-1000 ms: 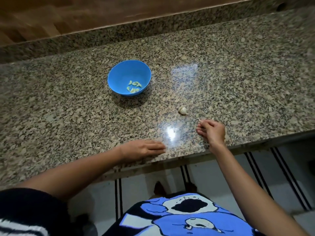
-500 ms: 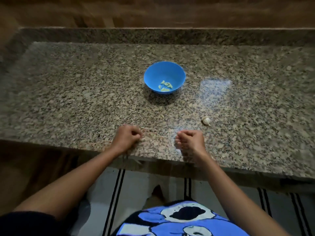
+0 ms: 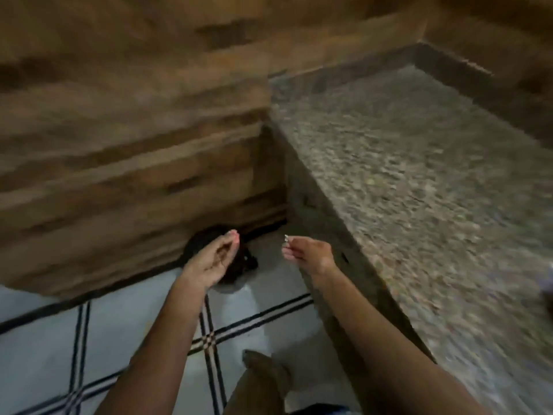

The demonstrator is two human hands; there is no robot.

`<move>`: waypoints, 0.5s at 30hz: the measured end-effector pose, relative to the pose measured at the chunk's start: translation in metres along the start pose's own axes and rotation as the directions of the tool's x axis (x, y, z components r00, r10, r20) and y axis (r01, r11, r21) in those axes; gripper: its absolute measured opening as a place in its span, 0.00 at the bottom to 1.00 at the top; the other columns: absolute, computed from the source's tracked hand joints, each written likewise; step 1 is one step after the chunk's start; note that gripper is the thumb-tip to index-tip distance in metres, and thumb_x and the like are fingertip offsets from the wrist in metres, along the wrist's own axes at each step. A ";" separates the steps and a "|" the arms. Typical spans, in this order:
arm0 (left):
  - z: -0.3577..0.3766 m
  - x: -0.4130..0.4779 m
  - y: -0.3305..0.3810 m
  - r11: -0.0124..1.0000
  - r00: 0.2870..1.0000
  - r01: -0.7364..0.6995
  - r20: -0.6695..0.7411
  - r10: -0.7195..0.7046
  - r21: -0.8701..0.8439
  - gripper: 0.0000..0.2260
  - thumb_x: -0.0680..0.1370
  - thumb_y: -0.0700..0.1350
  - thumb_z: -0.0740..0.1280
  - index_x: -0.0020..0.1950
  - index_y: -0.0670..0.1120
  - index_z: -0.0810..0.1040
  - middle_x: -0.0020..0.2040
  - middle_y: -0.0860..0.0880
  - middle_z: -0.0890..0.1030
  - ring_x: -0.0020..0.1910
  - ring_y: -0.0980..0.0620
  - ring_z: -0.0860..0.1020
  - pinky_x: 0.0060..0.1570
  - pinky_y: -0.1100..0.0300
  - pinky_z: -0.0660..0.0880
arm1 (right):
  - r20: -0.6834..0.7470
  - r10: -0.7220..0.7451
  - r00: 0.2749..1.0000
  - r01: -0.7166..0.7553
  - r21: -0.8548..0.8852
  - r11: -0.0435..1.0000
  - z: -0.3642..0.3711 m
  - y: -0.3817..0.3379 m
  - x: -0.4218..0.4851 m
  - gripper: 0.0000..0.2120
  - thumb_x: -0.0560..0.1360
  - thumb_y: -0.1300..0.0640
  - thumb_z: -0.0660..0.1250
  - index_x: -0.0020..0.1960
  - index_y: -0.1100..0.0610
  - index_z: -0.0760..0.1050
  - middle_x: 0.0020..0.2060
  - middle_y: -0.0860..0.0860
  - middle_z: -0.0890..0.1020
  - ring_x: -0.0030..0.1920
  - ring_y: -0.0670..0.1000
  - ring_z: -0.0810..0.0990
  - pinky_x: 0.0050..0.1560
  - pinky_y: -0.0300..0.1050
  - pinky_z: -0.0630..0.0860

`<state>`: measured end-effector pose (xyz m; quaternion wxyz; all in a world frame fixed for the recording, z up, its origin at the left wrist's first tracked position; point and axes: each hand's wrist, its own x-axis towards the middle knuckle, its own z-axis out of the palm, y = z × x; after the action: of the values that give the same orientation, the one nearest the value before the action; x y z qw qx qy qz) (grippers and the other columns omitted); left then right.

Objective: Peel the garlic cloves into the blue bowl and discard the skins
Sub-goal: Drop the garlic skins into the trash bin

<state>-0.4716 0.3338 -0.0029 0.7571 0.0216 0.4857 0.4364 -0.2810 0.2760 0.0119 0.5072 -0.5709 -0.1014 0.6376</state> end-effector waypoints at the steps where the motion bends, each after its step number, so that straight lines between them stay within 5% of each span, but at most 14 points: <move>1: -0.012 0.010 0.021 0.999 0.999 -0.030 -0.015 0.029 -0.036 0.07 0.79 0.34 0.61 0.45 0.37 0.77 0.33 0.45 0.83 0.35 0.53 0.82 0.28 0.66 0.77 | -0.001 0.025 1.000 -0.025 0.012 1.000 0.017 0.000 0.016 0.11 0.77 0.69 0.61 0.56 0.73 0.73 0.24 0.53 0.80 0.23 0.45 0.79 0.29 0.34 0.78; 15: -0.041 0.095 0.123 0.983 0.993 -0.102 -0.073 0.092 -0.151 0.05 0.77 0.30 0.63 0.47 0.35 0.78 0.38 0.42 0.84 0.46 0.49 0.79 0.46 0.62 0.77 | -0.089 0.072 0.993 -0.080 -0.090 0.993 0.142 0.004 0.142 0.08 0.75 0.67 0.65 0.51 0.71 0.76 0.34 0.59 0.79 0.33 0.53 0.78 0.29 0.36 0.78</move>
<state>-0.5672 0.4583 -0.0369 0.7179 -0.0276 0.4735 0.5095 -0.3776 0.4466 -0.0333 0.4589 -0.6244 -0.0875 0.6260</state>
